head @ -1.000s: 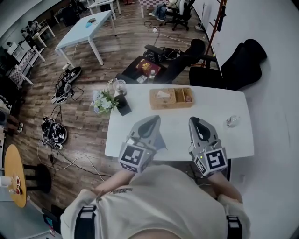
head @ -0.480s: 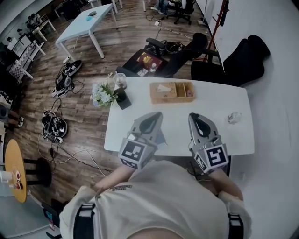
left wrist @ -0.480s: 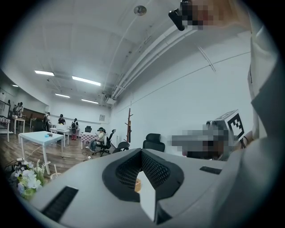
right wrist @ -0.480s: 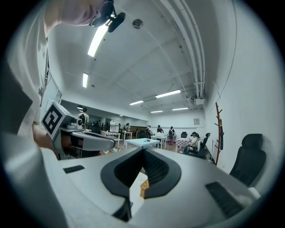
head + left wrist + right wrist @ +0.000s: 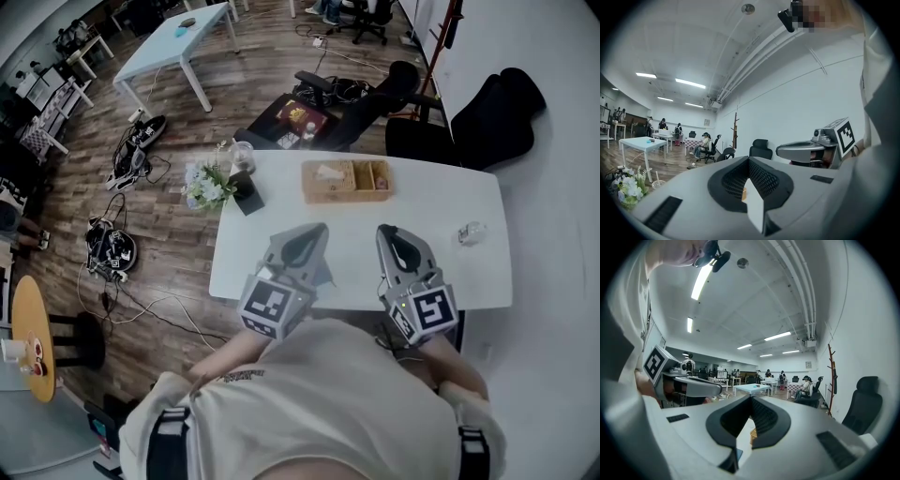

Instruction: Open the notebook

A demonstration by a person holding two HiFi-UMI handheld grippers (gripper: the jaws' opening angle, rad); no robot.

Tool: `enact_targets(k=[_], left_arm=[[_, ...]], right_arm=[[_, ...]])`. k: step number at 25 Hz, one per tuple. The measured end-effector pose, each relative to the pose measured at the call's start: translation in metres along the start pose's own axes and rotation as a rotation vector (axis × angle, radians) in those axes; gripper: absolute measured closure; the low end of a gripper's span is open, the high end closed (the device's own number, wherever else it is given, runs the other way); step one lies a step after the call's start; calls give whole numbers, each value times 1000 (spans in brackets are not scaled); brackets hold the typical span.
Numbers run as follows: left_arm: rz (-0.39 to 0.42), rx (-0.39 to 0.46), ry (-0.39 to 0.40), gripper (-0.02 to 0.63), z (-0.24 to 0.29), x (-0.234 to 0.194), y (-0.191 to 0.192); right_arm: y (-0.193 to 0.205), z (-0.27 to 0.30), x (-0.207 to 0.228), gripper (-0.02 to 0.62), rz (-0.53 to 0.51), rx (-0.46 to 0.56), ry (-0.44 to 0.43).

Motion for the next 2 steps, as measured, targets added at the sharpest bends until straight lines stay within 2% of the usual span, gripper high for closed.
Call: enact_targets(k=[2], left_arm=[[4, 0, 2, 604, 1, 2, 0]], right_arm=[[1, 0, 2, 595, 3, -2, -1]])
Point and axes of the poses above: the fingertips, and each gripper's own axes: z forward along the fingers, x to its right, y out of its underside, the point moved 2 cm from there along -z, backward along the fingers, and after that the axes turned 6 degrees about y, right-handed, at the moved point
